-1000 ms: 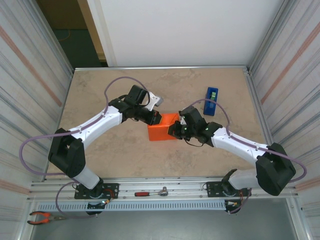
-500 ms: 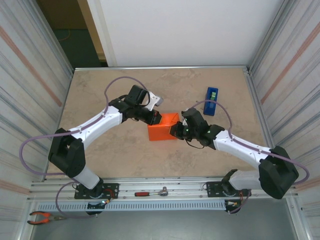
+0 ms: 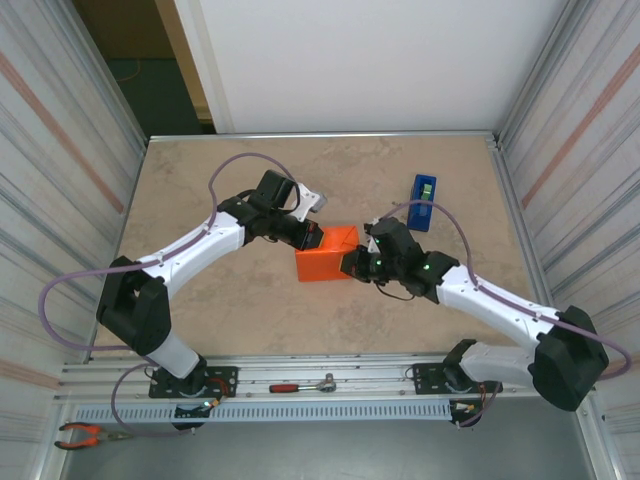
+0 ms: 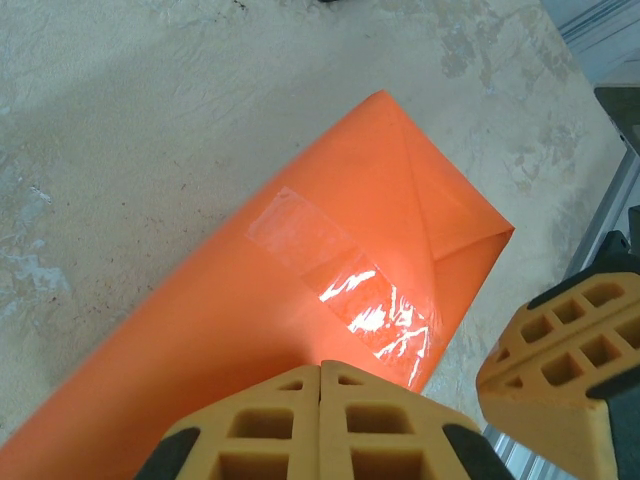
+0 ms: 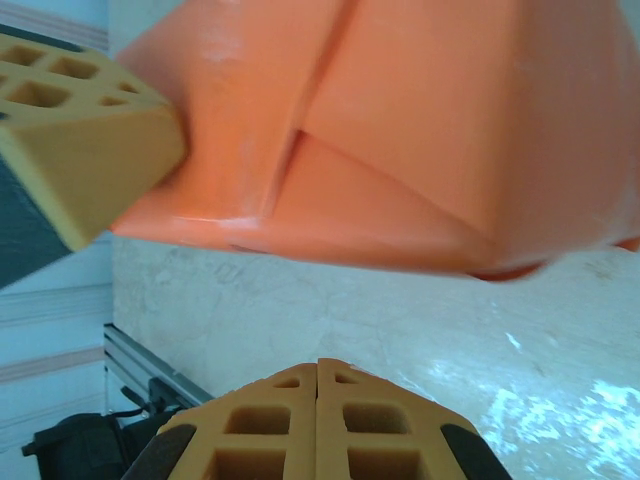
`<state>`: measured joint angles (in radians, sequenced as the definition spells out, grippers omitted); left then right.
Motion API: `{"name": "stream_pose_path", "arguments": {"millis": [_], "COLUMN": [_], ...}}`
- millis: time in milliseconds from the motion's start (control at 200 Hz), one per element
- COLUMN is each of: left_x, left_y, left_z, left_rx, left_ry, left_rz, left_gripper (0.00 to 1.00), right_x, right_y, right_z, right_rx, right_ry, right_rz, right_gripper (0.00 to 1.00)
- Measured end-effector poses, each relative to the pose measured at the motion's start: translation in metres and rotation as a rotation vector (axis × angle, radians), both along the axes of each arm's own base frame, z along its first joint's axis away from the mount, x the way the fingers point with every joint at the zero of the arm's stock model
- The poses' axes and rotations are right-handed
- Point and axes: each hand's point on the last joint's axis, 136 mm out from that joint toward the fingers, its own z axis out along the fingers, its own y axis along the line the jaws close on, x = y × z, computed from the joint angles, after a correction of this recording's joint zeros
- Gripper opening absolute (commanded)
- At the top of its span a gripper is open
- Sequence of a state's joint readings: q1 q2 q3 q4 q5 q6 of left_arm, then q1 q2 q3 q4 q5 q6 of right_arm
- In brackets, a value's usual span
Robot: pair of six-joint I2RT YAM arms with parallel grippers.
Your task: Wrap the gift box in paper
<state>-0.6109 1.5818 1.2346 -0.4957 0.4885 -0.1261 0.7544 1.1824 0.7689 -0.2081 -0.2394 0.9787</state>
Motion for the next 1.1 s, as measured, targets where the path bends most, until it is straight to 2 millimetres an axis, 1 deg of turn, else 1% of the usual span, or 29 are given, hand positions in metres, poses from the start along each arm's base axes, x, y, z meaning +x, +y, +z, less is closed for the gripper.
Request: {"name": "stream_pose_path", "arguments": {"millis": [85, 150, 301, 521, 827, 967, 1097], "left_x": [0.0, 0.0, 0.0, 0.0, 0.005, 0.004, 0.004], "left_y": [0.0, 0.0, 0.0, 0.0, 0.0, 0.0, 0.0], "left_z": [0.0, 0.0, 0.0, 0.0, 0.001, 0.001, 0.0], "left_rx": [0.0, 0.0, 0.0, 0.0, 0.002, 0.002, 0.003], "left_ry": [0.001, 0.001, 0.001, 0.0, -0.024, -0.022, -0.02], "left_rz": [0.0, 0.0, 0.0, 0.0, 0.012, 0.01, 0.009], "left_gripper": [0.0, 0.0, 0.0, 0.0, 0.0, 0.0, 0.0], "right_x": [0.004, 0.006, 0.011, 0.022, 0.029, 0.027, 0.02], "right_y": [0.01, 0.015, 0.018, 0.022, 0.024, 0.022, 0.013], "right_z": [0.007, 0.008, 0.001, 0.001, 0.0, -0.004, -0.013], "right_rx": [0.013, 0.018, 0.011, 0.018, 0.03, 0.031, 0.014], "right_ry": [-0.014, -0.019, -0.017, -0.049, -0.077, -0.078, -0.07], "right_rz": [0.013, 0.018, 0.013, -0.009, -0.033, -0.033, -0.04], "right_gripper": [0.0, 0.0, 0.0, 0.0, 0.0, 0.0, 0.0]}}
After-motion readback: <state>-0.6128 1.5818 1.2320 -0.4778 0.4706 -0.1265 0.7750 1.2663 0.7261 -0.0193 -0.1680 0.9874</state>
